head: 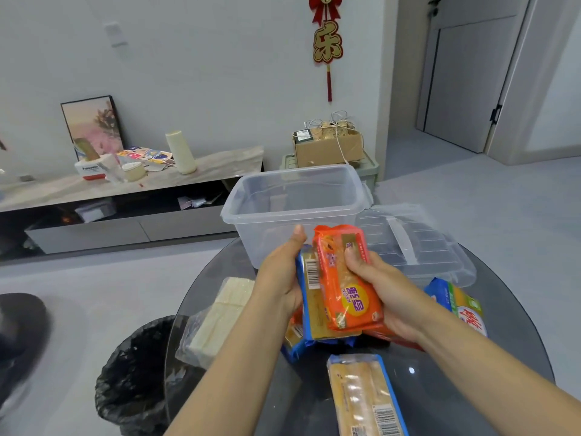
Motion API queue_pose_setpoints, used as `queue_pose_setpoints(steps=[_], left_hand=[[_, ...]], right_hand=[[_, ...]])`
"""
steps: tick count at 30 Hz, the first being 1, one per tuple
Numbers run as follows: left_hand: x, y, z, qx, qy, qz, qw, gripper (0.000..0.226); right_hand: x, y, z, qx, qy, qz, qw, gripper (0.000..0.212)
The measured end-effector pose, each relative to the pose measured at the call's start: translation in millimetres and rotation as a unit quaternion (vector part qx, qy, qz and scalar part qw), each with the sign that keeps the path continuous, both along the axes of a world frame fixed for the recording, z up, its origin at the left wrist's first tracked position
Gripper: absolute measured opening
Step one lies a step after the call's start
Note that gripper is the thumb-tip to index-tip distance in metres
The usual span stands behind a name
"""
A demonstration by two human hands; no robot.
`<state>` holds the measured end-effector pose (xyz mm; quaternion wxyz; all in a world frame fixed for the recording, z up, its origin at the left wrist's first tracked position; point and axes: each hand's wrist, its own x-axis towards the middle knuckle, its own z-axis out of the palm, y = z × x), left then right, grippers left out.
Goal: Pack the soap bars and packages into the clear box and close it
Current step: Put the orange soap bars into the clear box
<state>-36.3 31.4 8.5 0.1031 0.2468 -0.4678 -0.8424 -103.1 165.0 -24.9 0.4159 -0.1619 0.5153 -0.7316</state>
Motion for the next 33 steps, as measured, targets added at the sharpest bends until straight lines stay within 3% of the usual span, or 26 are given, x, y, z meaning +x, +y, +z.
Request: queue_pose_setpoints(steps=[2,5,8,11,13,19,24,26,30,33], left_hand=[[3,3,0,-0.033,-0.010,-0.038,0.999,0.043],[9,12,-7,-0.179,-0.046,-0.104,0.977,0.056],[7,12,-10,-0.254,0.007,-0.114,0.960,0.061],[1,-1,-5,-0.248,0.106,-0.084,0.959,0.050],[-1,-6,-7,-0.254,0.130,-0.070,0.956,0.057],[8,-17,-35,-0.344,0.067,-0.084,0.933,0.081],[16,-16,-35,-0.472,0.024,-0.116,0.874,0.088],[16,-13,-33,-0.483,0.042,-0.090,0.870,0.084],[16,-13,-16,-0.400,0.087,-0.061,0.911,0.061],[7,-21,16,-0.369,0.120,-0.053,0.920,0.047]], right_hand=[[-4,-2,1,0.003,0.006,-0.051,0.999,0.071],[-6,-3,2,-0.011,0.042,-0.099,0.994,0.076],[-3,-11,8,-0.030,0.105,-0.114,0.987,0.068],[-7,-21,22,-0.021,0.185,-0.084,0.979,0.052],[-12,-24,24,-0.007,0.217,-0.056,0.974,0.054],[-21,-20,5,0.107,0.300,0.073,0.945,0.060],[-25,-13,5,0.166,0.396,0.105,0.897,0.071],[-23,-14,7,0.156,0.408,0.079,0.896,0.071],[-17,-16,27,0.094,0.372,0.010,0.923,0.070],[-24,-21,55,0.080,0.349,-0.015,0.934,0.066]])
